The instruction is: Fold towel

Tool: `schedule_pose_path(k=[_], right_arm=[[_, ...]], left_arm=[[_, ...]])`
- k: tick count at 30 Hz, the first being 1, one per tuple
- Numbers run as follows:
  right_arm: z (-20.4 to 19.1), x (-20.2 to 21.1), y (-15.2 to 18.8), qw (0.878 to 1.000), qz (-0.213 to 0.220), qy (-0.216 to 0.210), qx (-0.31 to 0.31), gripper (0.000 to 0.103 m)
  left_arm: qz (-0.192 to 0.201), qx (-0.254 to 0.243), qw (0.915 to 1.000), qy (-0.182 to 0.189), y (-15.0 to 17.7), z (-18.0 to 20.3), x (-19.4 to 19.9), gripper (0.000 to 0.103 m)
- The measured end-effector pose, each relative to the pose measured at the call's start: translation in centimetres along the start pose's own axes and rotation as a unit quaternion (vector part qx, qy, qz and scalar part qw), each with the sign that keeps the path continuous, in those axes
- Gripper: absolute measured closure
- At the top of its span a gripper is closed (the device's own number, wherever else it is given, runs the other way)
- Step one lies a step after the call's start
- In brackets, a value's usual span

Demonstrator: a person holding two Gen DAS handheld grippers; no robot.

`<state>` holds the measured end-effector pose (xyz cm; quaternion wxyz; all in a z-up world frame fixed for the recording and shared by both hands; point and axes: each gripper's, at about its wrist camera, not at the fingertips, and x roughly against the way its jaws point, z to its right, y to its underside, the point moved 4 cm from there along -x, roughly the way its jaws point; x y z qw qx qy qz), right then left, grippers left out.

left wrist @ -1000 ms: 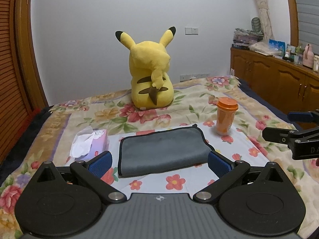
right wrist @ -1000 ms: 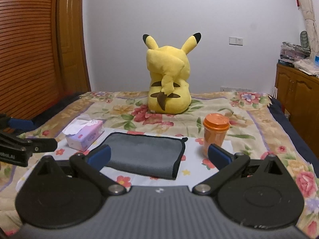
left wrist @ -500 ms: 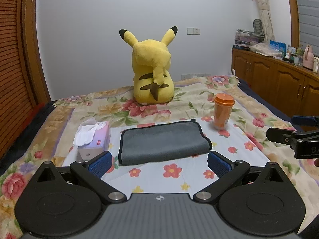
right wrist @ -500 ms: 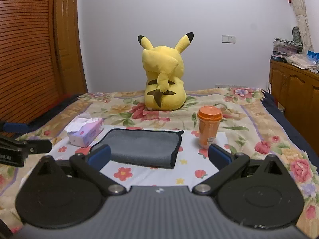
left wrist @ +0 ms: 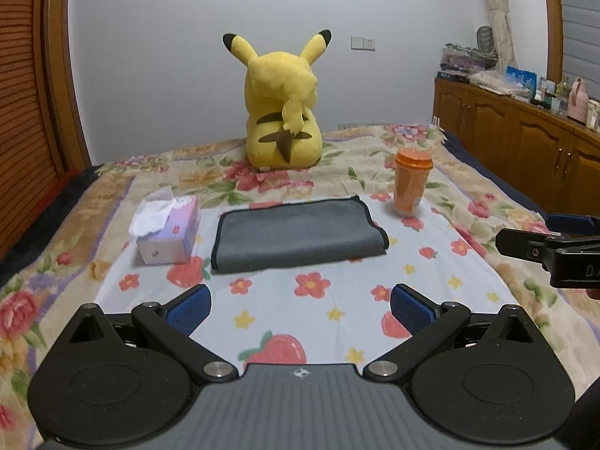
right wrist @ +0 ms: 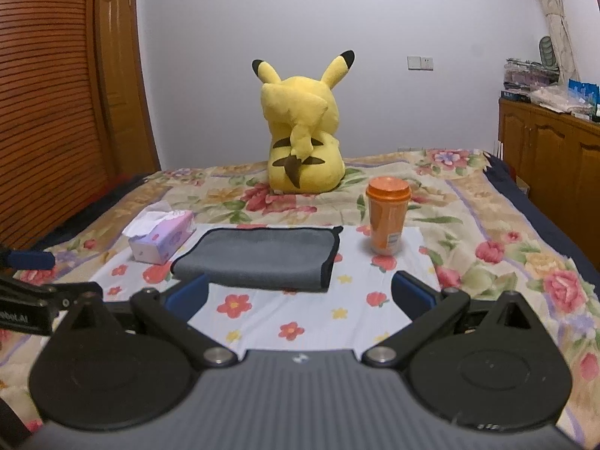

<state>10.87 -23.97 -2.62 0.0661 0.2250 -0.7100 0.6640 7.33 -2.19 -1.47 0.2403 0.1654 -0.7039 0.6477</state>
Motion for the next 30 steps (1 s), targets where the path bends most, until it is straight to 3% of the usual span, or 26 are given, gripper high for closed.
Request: schedule_pose_path(k=[12, 30], right_arm=[[-0.6, -0.5, 2.9, 1.0, -0.027, -0.001, 0.001, 0.0], [-0.8, -0.7, 4.5, 0.999, -0.037, 0.006, 0.004, 0.0]], left_arm=[[-0.03, 0.024, 0.9993, 0.0, 3.2, 0.2, -1.2, 0.0], [-0.029, 0.032, 0.999, -0.012, 5.3, -0.1, -1.7, 0.0]])
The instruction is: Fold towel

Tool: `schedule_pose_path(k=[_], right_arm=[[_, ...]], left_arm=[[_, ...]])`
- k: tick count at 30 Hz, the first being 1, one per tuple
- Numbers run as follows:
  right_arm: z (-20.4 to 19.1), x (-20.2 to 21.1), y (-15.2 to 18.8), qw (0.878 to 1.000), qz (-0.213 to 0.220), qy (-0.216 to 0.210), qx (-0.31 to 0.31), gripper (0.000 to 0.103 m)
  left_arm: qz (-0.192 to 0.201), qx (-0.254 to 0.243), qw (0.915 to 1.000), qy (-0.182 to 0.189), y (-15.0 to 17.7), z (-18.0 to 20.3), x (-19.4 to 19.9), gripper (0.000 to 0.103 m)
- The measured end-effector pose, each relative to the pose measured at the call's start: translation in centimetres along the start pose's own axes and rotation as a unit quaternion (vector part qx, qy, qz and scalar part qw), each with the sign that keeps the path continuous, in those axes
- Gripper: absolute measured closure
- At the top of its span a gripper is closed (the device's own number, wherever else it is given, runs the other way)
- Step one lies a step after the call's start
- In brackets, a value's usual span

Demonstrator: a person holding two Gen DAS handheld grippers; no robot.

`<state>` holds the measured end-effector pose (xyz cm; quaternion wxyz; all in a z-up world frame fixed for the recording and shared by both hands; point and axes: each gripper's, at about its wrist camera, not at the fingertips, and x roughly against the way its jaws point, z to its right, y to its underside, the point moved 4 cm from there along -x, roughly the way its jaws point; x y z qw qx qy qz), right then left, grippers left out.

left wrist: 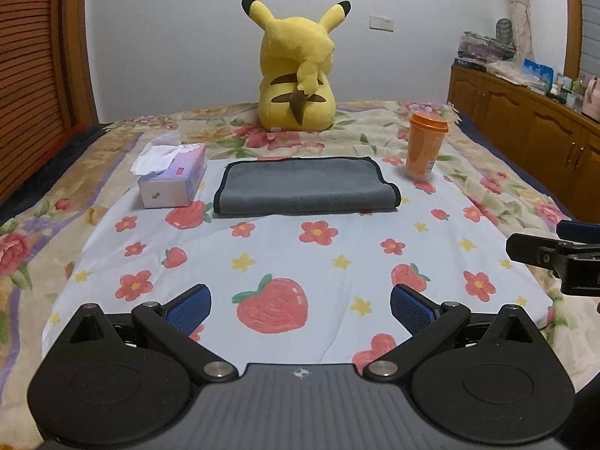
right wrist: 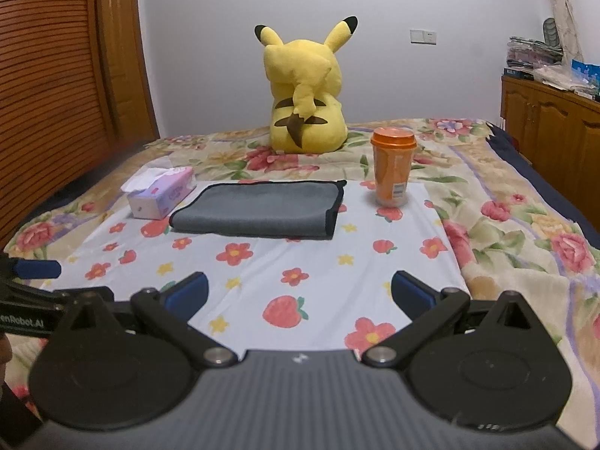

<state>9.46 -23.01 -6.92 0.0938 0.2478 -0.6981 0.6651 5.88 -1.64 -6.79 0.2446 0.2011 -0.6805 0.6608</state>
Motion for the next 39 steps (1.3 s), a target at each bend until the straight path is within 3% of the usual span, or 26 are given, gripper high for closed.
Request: schedule_pose_path(k=[11, 25, 39], right_arm=[[0.0, 0.1, 0.3, 1.0, -0.004, 0.019, 0.013, 0.0], [0.6, 1.7, -0.2, 0.998, 0.052, 0.026, 0.003, 0.0], [0.9, 2.4, -0.5, 0.996, 0.08, 0.034, -0.001, 0.0]], left_arm=[[0.027, -0.005, 0.9995, -0.016, 0.0, -0.1, 1.2, 0.0], [0.076, -0.015, 0.9968, -0.019, -0.6, 0.4, 2.7, 0.0], [0.118, -0.023, 0.9925, -0.018, -0.9, 0.8, 4.0, 0.0]])
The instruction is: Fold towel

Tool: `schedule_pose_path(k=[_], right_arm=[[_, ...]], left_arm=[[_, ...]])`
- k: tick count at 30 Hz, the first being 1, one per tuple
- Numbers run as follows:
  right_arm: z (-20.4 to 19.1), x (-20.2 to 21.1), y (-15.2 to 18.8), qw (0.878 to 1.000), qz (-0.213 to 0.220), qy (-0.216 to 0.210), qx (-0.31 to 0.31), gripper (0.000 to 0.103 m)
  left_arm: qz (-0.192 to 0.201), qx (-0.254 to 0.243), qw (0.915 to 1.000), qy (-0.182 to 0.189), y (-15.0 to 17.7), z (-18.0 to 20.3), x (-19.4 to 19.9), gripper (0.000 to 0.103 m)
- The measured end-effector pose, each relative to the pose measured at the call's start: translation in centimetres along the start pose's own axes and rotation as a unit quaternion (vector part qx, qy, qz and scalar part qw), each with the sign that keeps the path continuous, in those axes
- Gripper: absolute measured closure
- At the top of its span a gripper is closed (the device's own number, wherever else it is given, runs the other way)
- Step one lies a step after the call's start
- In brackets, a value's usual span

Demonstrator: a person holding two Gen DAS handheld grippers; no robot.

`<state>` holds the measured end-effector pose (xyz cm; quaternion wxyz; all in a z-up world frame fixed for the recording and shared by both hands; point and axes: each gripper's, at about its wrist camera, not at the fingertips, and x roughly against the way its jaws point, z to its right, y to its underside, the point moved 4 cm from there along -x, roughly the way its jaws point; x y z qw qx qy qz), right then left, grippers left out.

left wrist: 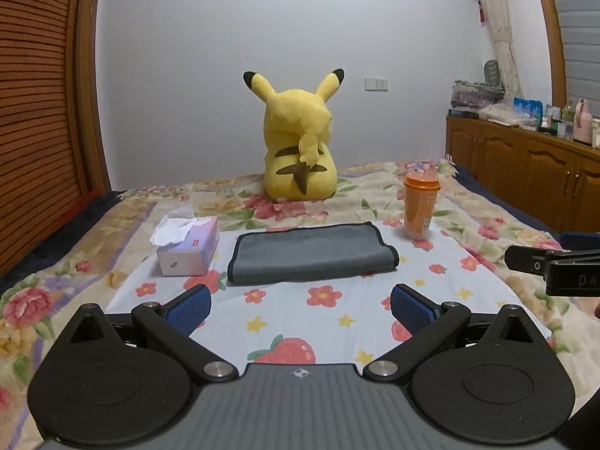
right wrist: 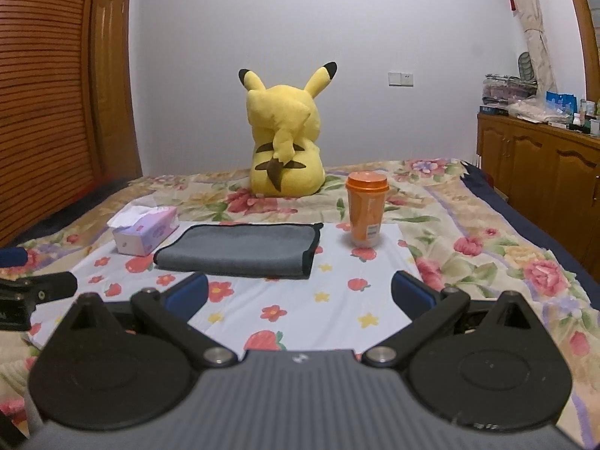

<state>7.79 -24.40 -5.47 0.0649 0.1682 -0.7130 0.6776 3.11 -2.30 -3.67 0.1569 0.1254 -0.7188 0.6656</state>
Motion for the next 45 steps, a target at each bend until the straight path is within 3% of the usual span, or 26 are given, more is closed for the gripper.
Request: schedule_pose_path(k=[11, 45], right_arm=[[0.31, 0.77, -0.43, 1.0, 0.03, 0.003, -0.002, 0.0], [0.44, 0.76, -0.42, 0.999, 0.032, 0.005, -0.001, 0.0]], left_arm=[[0.031, 0.004, 0.9995, -0.004, -0.58, -0.22, 0.73, 0.0], [0.03, 0.002, 0.9995, -0.005, -0.63, -0.13, 0.68, 0.0]])
